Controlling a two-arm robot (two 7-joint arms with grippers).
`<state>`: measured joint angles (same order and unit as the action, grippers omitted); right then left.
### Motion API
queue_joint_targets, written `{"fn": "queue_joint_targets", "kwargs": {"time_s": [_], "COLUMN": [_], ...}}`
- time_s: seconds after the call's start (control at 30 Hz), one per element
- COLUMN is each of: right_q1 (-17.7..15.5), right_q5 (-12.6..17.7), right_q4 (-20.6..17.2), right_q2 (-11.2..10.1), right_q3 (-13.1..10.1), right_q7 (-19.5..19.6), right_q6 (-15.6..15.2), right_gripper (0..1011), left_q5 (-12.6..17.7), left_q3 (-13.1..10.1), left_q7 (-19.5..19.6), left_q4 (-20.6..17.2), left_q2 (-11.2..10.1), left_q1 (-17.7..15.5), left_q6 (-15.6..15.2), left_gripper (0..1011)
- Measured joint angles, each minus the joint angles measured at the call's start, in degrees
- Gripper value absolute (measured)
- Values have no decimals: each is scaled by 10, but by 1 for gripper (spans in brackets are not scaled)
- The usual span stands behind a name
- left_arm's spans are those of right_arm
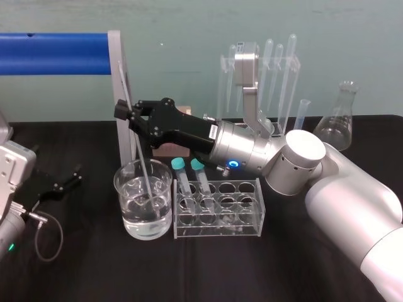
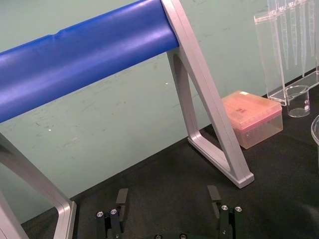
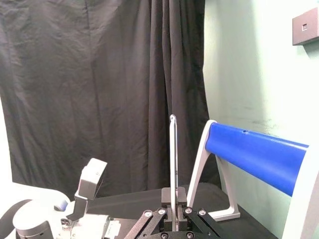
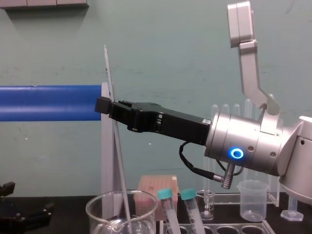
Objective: Hold the thermometer with one hand and immerse one end into the beaker, then reinsert it into the test tube rack.
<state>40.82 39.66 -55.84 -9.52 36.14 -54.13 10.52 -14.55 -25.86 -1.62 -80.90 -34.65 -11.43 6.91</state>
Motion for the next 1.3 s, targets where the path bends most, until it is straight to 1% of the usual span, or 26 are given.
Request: {"fn": "queue_joint_targets", "kwargs": {"time_s": [0.5,1.3], "right_q1": [-5,-1], "right_q5": [-3,-2], "right_q4": [-10,-2], "right_q2": [-3,-1], "right_q3": [0,0], "right_q7": [5,2], "right_q6": [-5,-5], "right_gripper": [52,52], "left_q5": [0,0], "left_q3": [0,0], "left_q7": [0,0], "left_q4": [0,0], "left_q2": [0,0], "left_q1": [0,0], "left_q6": [0,0], "left_gripper": [1008,1008]}}
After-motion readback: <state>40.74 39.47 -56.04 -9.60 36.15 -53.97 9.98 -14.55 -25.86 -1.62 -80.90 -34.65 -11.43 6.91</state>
